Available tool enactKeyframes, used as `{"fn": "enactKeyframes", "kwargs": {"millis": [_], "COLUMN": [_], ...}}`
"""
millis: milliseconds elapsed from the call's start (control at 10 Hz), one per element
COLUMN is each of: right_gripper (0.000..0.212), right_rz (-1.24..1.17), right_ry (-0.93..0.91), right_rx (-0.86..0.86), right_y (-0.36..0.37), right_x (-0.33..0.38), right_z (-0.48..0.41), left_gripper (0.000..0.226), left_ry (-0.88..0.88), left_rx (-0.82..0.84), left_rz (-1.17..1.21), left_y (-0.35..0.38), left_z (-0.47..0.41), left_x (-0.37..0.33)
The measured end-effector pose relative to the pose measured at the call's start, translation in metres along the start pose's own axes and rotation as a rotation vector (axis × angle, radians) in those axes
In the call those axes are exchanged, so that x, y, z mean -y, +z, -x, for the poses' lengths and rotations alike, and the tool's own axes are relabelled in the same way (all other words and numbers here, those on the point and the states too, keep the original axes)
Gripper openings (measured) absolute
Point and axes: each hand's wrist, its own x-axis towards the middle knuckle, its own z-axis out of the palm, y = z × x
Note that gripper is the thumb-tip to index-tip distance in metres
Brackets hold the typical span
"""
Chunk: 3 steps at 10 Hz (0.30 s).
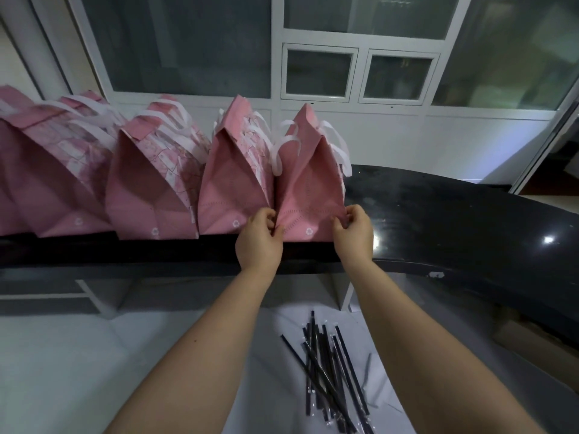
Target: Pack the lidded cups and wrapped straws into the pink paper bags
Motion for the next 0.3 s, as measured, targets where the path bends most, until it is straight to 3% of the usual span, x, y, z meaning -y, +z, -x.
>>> {"fn": "enactKeyframes", "kwargs": {"millis": [100,200,300], "right_gripper": [0.009,0.019,0.03], "right_rz": [0.001,-0.005,-0.043], "right_ry": [0.028,0.031,-0.049], "right_rx": [0.042,0.052,0.004], "right_y": [0.0,-0.007,-0.012], "right_x": [0.007,0.004,0.005], "right_z": [-0.004,0.004,0.021], "left_gripper": [0.018,0.015,0.013], "left_ry": [-0.062,-0.004,0.182], "left_rx": [-0.02,-0.013,0.088], "left_rz": [0.016,0.005,-0.071], "left_y": [-0.008,-0.016,-0.026], "left_z": [-0.005,-0.007,-0.001], "left_x": [0.002,0.005,0.004]}}
